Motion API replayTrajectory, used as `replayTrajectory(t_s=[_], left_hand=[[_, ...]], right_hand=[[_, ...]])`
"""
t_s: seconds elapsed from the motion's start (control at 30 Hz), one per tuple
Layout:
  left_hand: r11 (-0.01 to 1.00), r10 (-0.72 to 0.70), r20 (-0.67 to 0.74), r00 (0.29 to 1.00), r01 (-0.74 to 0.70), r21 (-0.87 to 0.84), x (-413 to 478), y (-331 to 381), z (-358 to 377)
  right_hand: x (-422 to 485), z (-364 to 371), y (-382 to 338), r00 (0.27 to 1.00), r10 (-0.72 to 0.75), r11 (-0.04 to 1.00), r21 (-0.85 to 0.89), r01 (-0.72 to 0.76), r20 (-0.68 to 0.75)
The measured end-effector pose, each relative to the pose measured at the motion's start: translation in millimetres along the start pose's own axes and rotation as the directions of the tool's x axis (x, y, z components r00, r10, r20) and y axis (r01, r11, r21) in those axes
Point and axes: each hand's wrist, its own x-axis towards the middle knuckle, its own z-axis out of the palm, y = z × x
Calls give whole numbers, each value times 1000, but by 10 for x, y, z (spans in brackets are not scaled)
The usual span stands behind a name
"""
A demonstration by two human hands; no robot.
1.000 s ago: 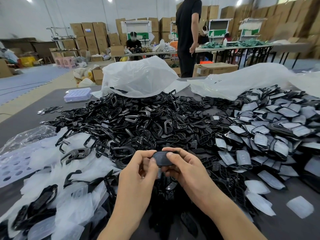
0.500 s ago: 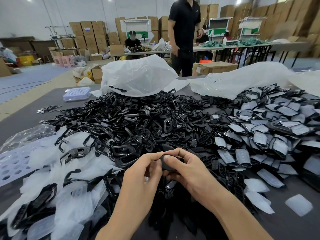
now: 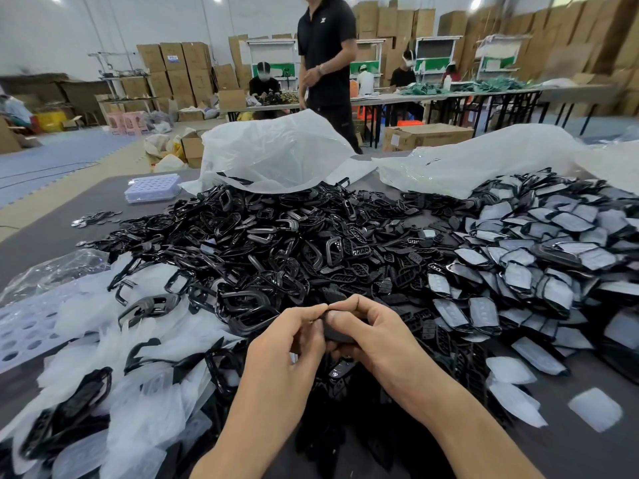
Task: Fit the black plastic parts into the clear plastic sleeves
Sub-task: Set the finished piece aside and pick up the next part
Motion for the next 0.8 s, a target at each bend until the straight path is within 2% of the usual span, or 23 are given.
replayTrajectory(t_s=[0.17, 0.23, 0.37, 0.6, 0.8], left_hand=[[997, 67, -22, 998, -66, 49, -3, 63, 9], [980, 127, -4, 992, -125, 157, -14, 64, -3], [868, 265, 100, 959, -282, 407, -34, 104, -32], [834, 290, 270, 918, -381, 400, -110, 174, 67], [859, 280, 274, 920, -367, 357, -134, 199, 76]], right_hand=[[-9, 0, -28, 1000, -12, 1000, -20, 12, -14], [-12, -2, -30, 998, -40, 999, -10, 39, -44], [-6, -12, -47, 988, -93, 995, 29, 97, -123], [-5, -16, -60, 972, -100, 995, 7, 104, -214], [-20, -39, -114, 975, -74, 995, 52, 87, -211]])
